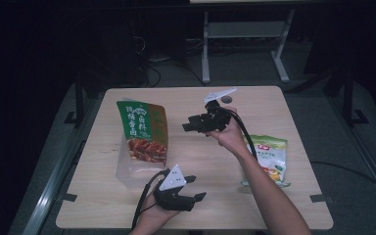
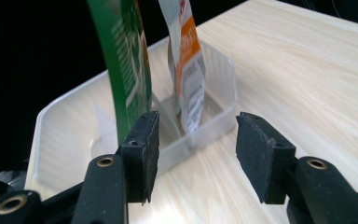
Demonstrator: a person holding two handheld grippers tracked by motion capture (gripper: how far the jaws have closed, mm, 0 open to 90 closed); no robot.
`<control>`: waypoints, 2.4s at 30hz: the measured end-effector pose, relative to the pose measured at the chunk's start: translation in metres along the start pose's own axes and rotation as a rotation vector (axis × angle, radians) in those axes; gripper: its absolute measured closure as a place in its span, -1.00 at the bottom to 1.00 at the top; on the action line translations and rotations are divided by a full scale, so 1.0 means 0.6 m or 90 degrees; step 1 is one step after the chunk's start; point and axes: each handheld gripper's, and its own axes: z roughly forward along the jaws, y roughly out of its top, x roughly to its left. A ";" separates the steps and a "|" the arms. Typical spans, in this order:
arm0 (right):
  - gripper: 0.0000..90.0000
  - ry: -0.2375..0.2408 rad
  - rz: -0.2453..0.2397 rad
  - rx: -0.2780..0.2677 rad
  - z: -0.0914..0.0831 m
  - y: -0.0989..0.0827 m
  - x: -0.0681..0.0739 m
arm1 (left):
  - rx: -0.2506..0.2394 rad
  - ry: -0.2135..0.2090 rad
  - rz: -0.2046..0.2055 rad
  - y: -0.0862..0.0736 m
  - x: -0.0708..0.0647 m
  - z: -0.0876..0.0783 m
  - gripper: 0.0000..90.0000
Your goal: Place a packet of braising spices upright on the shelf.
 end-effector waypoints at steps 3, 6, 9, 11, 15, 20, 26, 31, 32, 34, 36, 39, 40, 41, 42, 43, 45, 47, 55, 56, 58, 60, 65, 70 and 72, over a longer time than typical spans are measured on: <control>0.04 -0.009 0.004 0.008 -0.023 -0.015 0.001 | 0.005 0.002 0.002 0.000 0.000 0.001 -0.18; 0.04 -0.018 0.014 0.005 -0.048 -0.033 -0.001 | 0.011 0.002 0.008 0.000 -0.001 0.002 -0.19; 0.03 -0.031 0.025 0.006 -0.071 -0.052 -0.003 | 0.010 0.001 0.006 0.000 -0.003 0.003 -0.20; 0.02 -0.038 0.034 0.013 -0.089 -0.067 -0.007 | 0.008 0.001 0.008 -0.001 -0.004 0.004 -0.20; 0.00 -0.055 0.049 0.021 -0.118 -0.090 -0.015 | 0.010 0.002 0.009 0.000 -0.004 0.006 -0.20; -0.03 -0.080 0.067 0.031 -0.158 -0.116 -0.021 | 0.013 0.003 0.014 0.000 -0.004 0.005 -0.21; -0.05 -0.111 0.089 0.032 -0.205 -0.144 -0.030 | 0.010 0.004 0.016 0.001 -0.004 0.006 -0.22; -0.05 -0.133 0.109 0.043 -0.239 -0.172 -0.040 | 0.006 0.010 0.011 0.002 -0.002 0.006 -0.24; -0.06 -0.137 0.112 0.044 -0.244 -0.176 -0.042 | 0.006 0.011 0.011 0.002 -0.002 0.006 -0.25; -0.06 -0.150 0.123 0.051 -0.257 -0.190 -0.046 | 0.005 0.012 0.008 0.002 -0.001 0.006 -0.25; -0.07 -0.167 0.134 0.060 -0.268 -0.203 -0.051 | 0.006 0.014 0.007 0.001 -0.001 0.006 -0.25; -0.07 -0.189 0.159 0.064 -0.283 -0.223 -0.058 | 0.006 0.016 0.007 0.000 -0.002 0.007 -0.26; -0.08 -0.195 0.167 0.067 -0.288 -0.230 -0.061 | 0.007 0.016 0.007 0.000 -0.003 0.007 -0.26; -0.08 -0.203 0.175 0.071 -0.292 -0.236 -0.064 | 0.008 0.017 0.006 0.000 -0.004 0.007 -0.26; -0.08 -0.212 0.178 0.074 -0.297 -0.243 -0.068 | 0.008 0.017 0.005 -0.001 -0.004 0.007 -0.26; -0.08 -0.219 0.183 0.075 -0.301 -0.250 -0.072 | 0.008 0.017 0.006 -0.001 -0.004 0.007 -0.26; -0.07 -0.234 0.196 0.077 -0.309 -0.261 -0.079 | 0.009 0.017 0.006 -0.001 -0.004 0.007 -0.26; -0.06 -0.254 0.214 0.077 -0.318 -0.274 -0.087 | 0.010 0.018 0.007 -0.001 -0.004 0.008 -0.26; -0.03 -0.291 0.281 0.086 -0.335 -0.319 -0.114 | 0.012 0.016 0.005 -0.001 -0.004 0.011 -0.26; 0.00 -0.290 0.286 0.085 -0.335 -0.323 -0.115 | 0.012 0.016 0.006 -0.001 -0.003 0.011 -0.26; 0.12 -0.276 0.304 0.087 -0.335 -0.331 -0.118 | 0.012 0.015 0.005 0.000 -0.003 0.012 -0.26; 0.32 -0.251 0.318 0.073 -0.334 -0.338 -0.120 | 0.012 0.012 0.003 -0.001 -0.003 0.014 -0.26; 0.84 -0.202 0.354 0.049 -0.333 -0.342 -0.121 | 0.015 0.009 0.000 0.000 -0.005 0.019 -0.26; 0.99 -0.198 0.336 0.070 -0.327 -0.332 -0.107 | 0.012 0.005 -0.007 0.000 -0.005 0.023 -0.26; 0.99 -0.201 0.326 0.080 -0.327 -0.327 -0.099 | 0.013 0.001 -0.009 0.001 -0.004 0.024 -0.26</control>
